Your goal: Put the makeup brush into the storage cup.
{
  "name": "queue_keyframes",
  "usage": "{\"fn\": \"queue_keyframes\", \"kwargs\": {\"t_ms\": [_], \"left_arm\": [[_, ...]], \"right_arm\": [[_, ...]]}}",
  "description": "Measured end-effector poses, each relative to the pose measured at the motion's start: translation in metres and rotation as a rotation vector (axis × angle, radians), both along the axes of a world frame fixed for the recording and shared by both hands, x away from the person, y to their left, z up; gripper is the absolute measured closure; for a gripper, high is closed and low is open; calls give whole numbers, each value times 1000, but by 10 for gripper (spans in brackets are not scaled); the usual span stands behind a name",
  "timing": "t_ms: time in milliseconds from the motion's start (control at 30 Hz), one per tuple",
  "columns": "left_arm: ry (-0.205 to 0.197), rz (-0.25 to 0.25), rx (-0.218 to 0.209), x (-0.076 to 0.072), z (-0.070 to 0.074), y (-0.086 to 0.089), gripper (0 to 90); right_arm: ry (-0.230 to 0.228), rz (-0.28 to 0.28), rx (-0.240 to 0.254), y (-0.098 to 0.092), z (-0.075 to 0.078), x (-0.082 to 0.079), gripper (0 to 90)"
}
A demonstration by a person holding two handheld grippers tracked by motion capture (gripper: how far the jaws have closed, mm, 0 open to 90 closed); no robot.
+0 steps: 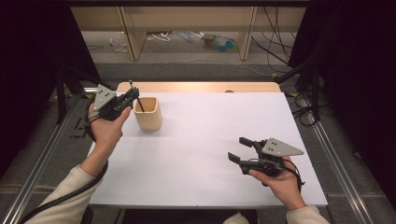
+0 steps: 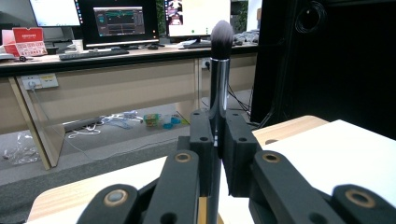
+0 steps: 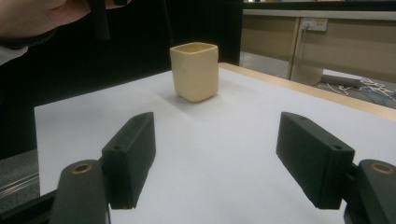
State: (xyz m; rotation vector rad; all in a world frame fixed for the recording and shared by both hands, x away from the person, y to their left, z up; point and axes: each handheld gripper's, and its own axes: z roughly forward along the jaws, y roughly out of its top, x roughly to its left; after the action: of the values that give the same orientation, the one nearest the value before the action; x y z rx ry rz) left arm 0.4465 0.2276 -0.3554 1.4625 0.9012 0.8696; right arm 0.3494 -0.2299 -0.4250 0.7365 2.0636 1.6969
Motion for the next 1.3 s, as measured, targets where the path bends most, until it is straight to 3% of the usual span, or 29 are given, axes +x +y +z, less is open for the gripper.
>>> {"fn": "queue_keyframes", "kwargs": {"t_ms": [567,600,1100,1233,1300], "left_arm": [[3,7,-5,4,2,-1,835],[2,7,-4,4,2,-1,835],[6,11,-14,9,2,-3,835],[8,11,-8,11,2,-3,835],[10,11,-6,12,2,-3,835]], "right_arm": [[3,-5,-5,-1,0,0,297],[32,-4,-2,0,0,-2,296],[35,-6,-1,0,0,-2,297],[-2,-23,9,0,-1,0,297],[17,-16,3,0,0,-1,297]]}}
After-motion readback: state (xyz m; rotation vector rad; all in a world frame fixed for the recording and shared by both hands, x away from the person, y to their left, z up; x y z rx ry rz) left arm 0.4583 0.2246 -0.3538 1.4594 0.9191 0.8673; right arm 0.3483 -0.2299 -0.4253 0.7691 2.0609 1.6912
